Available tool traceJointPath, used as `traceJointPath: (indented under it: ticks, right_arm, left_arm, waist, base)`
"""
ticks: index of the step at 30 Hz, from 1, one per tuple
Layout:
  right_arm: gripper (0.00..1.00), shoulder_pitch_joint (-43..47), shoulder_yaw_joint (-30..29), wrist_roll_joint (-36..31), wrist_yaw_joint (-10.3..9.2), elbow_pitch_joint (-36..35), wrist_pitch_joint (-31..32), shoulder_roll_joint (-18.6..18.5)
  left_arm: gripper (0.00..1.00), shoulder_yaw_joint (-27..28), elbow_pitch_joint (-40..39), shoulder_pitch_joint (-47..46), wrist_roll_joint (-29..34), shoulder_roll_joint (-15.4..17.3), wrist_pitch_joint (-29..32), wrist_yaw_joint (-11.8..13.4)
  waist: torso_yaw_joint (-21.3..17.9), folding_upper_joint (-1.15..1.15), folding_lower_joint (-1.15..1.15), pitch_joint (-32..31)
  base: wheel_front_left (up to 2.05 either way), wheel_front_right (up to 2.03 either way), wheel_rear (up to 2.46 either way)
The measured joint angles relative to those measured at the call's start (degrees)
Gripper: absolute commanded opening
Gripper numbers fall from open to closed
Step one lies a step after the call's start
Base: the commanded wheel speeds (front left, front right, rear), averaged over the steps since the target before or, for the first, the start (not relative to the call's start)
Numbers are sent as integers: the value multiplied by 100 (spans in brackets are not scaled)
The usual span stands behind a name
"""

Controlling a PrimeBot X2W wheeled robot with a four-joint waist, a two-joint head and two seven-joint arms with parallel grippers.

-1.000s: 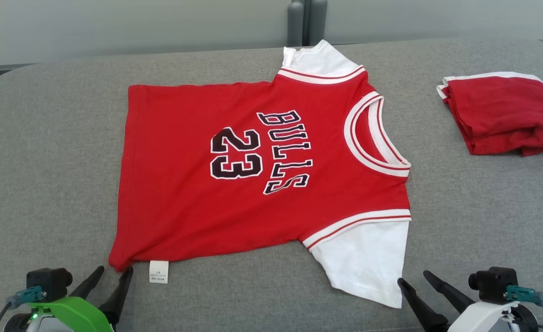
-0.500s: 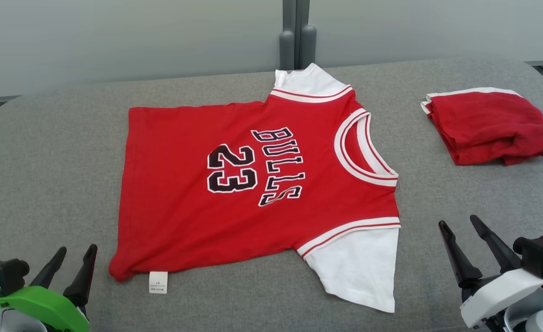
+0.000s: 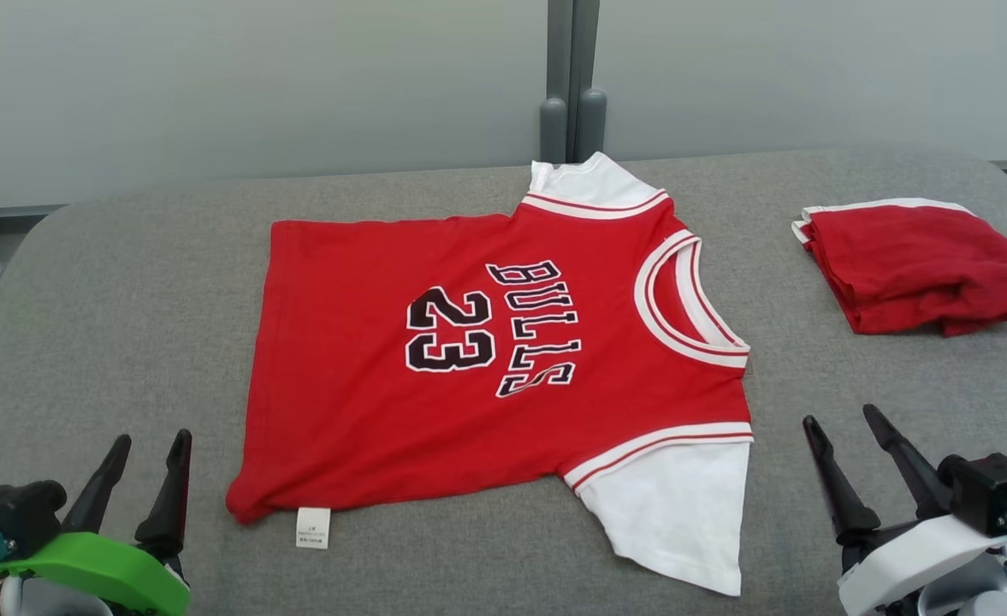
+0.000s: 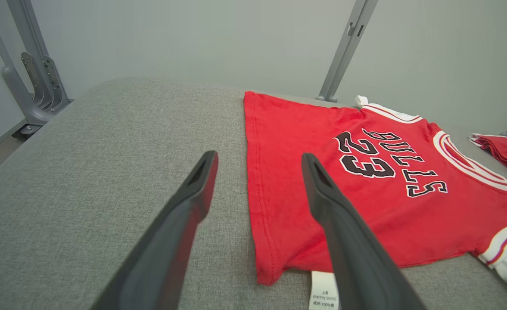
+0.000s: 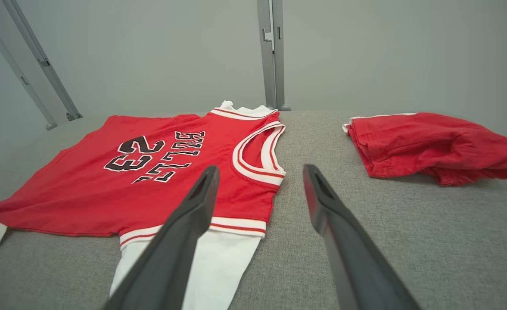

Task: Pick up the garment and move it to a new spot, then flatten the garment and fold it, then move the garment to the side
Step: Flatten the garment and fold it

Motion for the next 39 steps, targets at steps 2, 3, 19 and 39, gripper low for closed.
traceJointPath:
  ticks: [2,3,19,39]
  right_arm:
    - [100,72,14,-33,0,0,-2,82]
    - [100,94,12,-53,0,1,-20,121]
    - [100,-100,-221,-350,-20,229,-36,501]
    - [100,-85,-111,-556,130,664,-42,732]
  left_arm:
    - [100,120,-136,170,100,-90,0,51]
    - [100,162,-199,255,138,-127,0,87]
    - [100,413,-670,812,731,-525,0,83]
    - [100,481,-588,1045,1021,-783,0,-82]
  waist:
    - [12,0,0,-27]
    - [17,0,0,-34]
    - [-53,0,0,-7]
    - [-56,0,0,36]
  base:
    - [0,0,0]
    - [0,0,0]
    - [0,0,0]
    - [0,0,0]
